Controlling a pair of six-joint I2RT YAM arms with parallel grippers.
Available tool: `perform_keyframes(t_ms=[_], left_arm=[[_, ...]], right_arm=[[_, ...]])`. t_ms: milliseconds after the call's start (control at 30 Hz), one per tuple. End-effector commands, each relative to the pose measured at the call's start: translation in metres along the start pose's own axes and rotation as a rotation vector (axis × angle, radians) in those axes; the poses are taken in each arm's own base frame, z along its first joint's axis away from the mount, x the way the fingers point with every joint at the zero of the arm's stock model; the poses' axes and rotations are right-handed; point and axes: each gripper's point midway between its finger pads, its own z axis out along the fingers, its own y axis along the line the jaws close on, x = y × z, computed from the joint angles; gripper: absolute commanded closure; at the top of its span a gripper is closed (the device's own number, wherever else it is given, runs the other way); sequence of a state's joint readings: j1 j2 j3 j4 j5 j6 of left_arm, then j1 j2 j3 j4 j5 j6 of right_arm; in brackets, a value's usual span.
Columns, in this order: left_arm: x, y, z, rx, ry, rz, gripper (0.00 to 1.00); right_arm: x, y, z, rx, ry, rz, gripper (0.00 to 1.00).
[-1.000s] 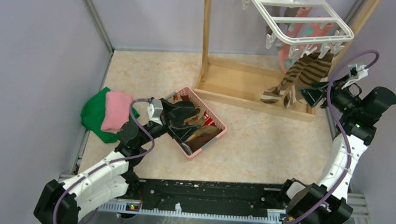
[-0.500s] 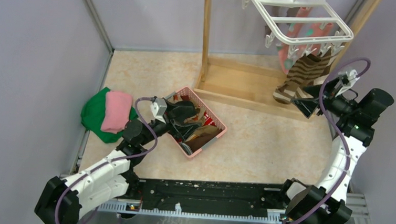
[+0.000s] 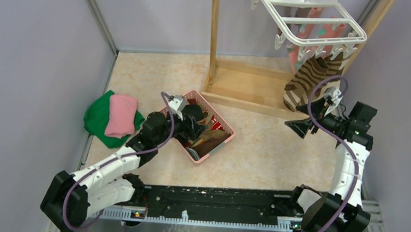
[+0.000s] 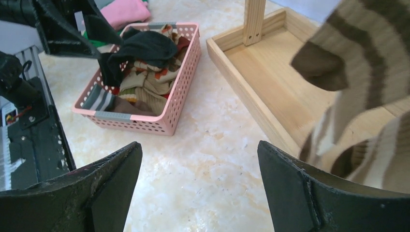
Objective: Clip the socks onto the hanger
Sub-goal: Pick up the sock from the bin.
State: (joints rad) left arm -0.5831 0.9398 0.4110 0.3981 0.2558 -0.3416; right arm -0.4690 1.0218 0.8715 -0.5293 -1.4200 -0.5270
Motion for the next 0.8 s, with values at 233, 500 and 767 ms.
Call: perform_keyframes(t_ms=[233, 500, 767], left_arm=[[-0.009, 0.077, 0.013, -0.517, 0.28, 0.245, 0.44], [-0.012, 0.089, 0.016, -0.643, 0.465, 0.453, 0.33], [-0.001, 0.109, 0.05, -0.708, 0.532, 0.5, 0.34]], right_arm=[[0.013, 0.008, 0.012, -0.032, 0.081, -0.122, 0.12], [0.015, 0.006, 0.014, -0.031, 0.086, -0.106, 0.12], [0.017, 0.006, 0.015, -0.033, 0.083, -0.095, 0.12]])
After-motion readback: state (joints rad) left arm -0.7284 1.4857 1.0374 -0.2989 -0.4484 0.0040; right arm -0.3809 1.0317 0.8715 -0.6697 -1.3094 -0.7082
